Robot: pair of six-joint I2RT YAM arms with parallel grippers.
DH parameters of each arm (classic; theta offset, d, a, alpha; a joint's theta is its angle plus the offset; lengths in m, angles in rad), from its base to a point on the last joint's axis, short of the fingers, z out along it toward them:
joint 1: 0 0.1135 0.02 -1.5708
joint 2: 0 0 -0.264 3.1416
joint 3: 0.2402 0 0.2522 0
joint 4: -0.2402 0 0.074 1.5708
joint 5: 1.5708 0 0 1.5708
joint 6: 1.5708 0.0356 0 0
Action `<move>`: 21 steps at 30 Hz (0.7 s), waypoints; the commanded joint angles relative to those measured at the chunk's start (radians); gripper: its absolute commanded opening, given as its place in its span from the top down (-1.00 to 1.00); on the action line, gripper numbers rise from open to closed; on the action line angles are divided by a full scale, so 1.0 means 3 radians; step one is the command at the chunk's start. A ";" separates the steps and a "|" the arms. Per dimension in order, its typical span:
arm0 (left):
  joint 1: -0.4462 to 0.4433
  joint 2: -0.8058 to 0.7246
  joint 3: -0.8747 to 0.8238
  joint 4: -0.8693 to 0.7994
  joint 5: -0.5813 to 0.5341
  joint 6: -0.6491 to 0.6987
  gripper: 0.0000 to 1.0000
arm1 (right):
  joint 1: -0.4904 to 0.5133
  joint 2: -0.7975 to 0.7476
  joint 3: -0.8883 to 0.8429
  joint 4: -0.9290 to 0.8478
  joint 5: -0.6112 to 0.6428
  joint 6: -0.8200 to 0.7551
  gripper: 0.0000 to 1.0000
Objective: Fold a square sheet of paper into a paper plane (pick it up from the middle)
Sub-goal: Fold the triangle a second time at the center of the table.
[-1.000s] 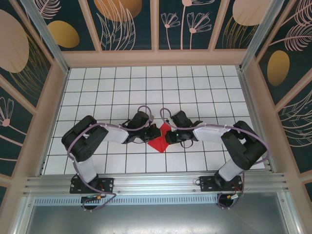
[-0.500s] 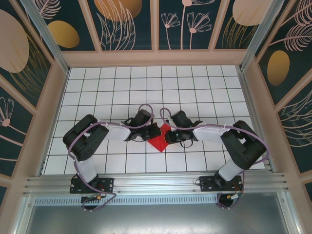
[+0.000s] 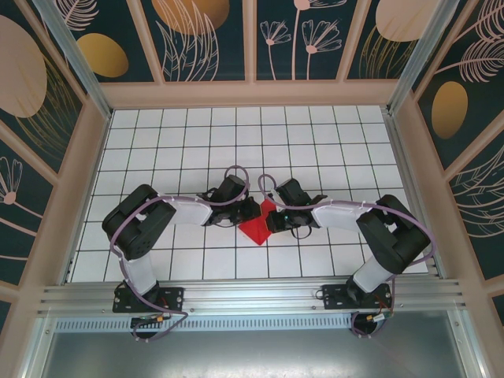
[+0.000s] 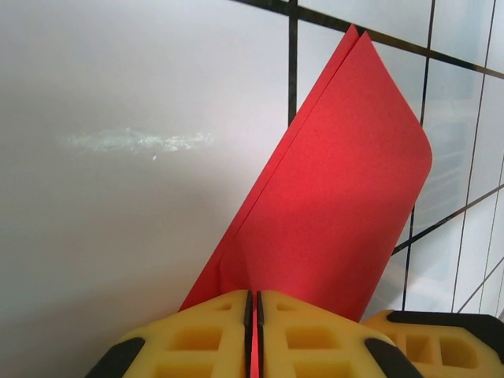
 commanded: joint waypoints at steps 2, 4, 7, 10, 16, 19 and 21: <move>0.0023 0.0057 0.0092 0.0050 -0.0081 0.0021 0.71 | -0.0019 0.0150 -0.0045 -0.0133 0.0086 -0.0050 0.81; 0.0023 0.0111 0.0115 0.0046 -0.0109 0.0017 0.72 | -0.0016 0.0151 -0.0046 -0.0123 0.0086 -0.0047 0.81; 0.0026 0.0129 0.0085 0.0016 -0.0235 0.0004 0.72 | -0.0016 0.0165 -0.0045 -0.0128 0.0081 -0.0053 0.81; 0.0035 0.0158 0.0092 -0.0014 -0.0268 0.0018 0.73 | -0.0016 0.0159 -0.0055 -0.0128 0.0076 -0.0047 0.81; 0.0062 0.0210 0.0110 -0.0133 -0.0357 0.0040 0.72 | -0.0017 0.0153 -0.0060 -0.0128 0.0075 -0.0047 0.81; 0.0082 0.0156 0.0090 -0.0149 -0.0379 0.0040 0.72 | -0.0017 0.0160 -0.0056 -0.0136 0.0084 -0.0052 0.81; 0.0088 0.0112 0.0110 -0.0150 -0.0312 0.0061 0.71 | -0.0024 0.0165 -0.0050 -0.0133 0.0096 -0.0037 0.81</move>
